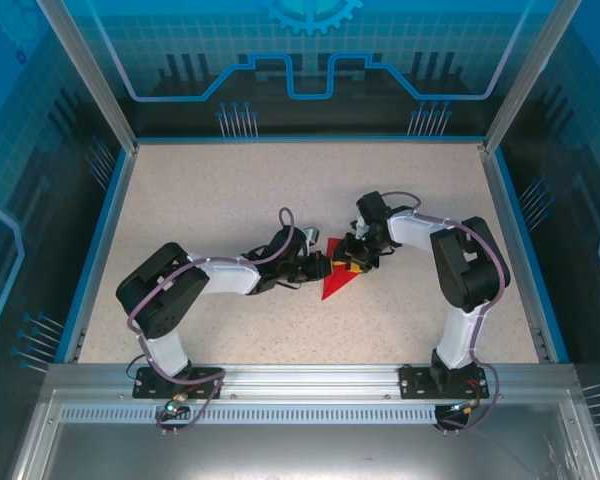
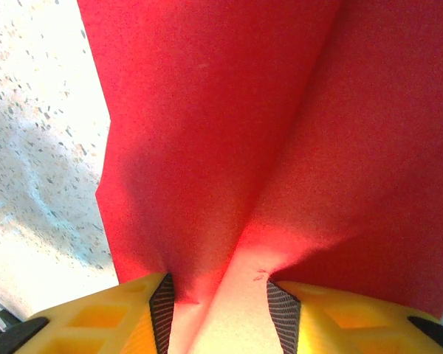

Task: Fold a paper plane with a square sheet of paper (pick it up from the middle)
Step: Fourth fold the wing at the center of the table.

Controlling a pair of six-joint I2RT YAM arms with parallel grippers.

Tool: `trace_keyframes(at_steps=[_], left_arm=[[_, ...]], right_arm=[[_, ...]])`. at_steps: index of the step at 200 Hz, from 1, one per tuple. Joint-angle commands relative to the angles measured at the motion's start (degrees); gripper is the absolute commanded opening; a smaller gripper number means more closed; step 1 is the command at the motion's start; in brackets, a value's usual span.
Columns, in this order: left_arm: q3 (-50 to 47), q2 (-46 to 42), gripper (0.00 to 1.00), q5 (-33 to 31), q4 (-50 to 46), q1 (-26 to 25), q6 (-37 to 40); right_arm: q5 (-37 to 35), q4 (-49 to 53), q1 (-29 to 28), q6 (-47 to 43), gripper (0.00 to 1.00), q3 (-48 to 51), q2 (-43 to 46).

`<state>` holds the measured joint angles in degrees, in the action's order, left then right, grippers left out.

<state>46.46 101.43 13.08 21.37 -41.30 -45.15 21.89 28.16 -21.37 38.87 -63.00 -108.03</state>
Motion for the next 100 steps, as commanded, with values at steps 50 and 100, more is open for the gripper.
trace_keyframes(at_steps=[50,100], left_arm=[[1.92,3.71,0.07,0.65,0.08,0.43,-1.09],[2.50,4.54,0.07,0.07,-1.32,0.41,-0.61]], right_arm=[[-10.20,4.02,-0.73,-2.14,0.45,3.24,-6.83],[-11.34,4.79,-0.88,-1.87,0.44,2.88,-7.19]])
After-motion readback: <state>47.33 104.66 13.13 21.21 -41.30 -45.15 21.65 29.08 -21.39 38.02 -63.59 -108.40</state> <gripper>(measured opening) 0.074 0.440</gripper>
